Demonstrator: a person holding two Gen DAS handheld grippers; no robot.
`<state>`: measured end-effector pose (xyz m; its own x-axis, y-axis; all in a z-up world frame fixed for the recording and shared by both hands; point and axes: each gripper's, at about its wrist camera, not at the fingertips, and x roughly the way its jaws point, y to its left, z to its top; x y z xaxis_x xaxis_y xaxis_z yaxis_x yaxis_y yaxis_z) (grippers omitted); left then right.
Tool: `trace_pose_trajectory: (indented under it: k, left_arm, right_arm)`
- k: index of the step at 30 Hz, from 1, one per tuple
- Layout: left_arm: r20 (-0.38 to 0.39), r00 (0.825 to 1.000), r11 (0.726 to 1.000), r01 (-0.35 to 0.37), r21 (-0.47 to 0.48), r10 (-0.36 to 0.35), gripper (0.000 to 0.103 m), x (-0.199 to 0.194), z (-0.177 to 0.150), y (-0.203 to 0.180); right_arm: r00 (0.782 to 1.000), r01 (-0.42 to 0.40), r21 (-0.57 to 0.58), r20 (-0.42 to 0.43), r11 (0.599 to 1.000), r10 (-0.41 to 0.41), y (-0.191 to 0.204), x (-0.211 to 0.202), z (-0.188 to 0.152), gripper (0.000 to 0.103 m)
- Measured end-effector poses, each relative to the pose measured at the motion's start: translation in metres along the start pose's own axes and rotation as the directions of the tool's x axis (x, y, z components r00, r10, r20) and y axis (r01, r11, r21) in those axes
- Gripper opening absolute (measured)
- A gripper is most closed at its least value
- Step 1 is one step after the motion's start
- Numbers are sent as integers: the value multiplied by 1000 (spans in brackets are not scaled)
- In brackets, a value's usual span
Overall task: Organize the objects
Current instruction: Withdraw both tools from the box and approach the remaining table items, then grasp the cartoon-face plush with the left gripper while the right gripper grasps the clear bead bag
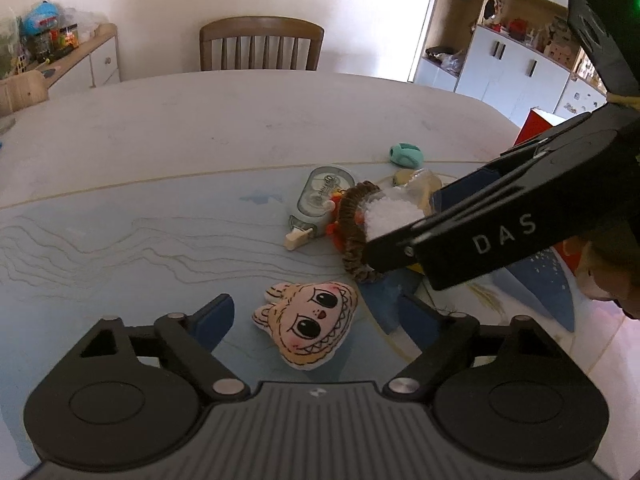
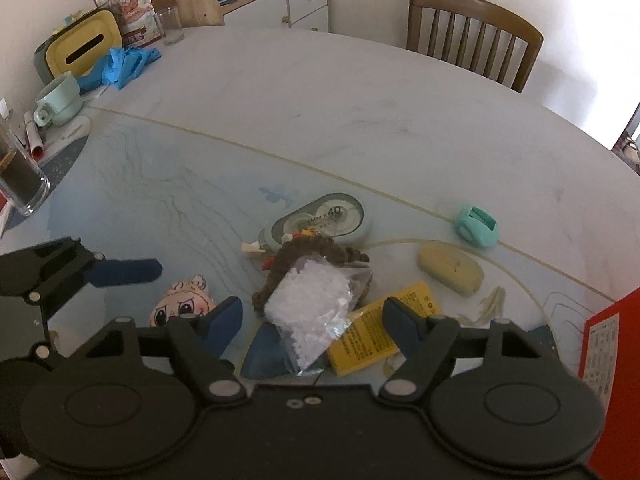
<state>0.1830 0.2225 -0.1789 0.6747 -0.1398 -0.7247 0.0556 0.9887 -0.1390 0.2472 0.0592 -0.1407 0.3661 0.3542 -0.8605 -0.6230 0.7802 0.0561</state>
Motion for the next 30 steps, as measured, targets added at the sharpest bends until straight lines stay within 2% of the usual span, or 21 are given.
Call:
trace_pose_trajectory:
  k: [2,4,8,11,18,30]
  left_arm:
    - [-5,1000,1000,2,-2,-2,74,1,0,0]
    - [-11,1000,1000,-1,-5,1,67,1,0,0]
    - [-18,1000,1000,8,-8,-8,64,1,-1,-1]
    - [-22,1000,1000,-3,-12,3,55,1,0,-1]
    - [-36,999,1000,-14,-10,14,50,-2,0,-3]
    - [-22,999,1000,-24,17,24,47,-19,9,-13]
  right_arm:
    - [1000,8,-9,5,1000,-7,1,0,1,70]
    - [1000,10,-20,8,1000,-10,3,0,1,64]
    - [1000,27,-35,7,999,-27,3,-1,1,57]
    - [1000,23,-37,10,999,-23,4,-2,-1,48]
    - [998,51,-81,32,995,-48,12,-10,-3,31]
    - [995,12,-5,104,1000,-11,3,-53,-16,27]
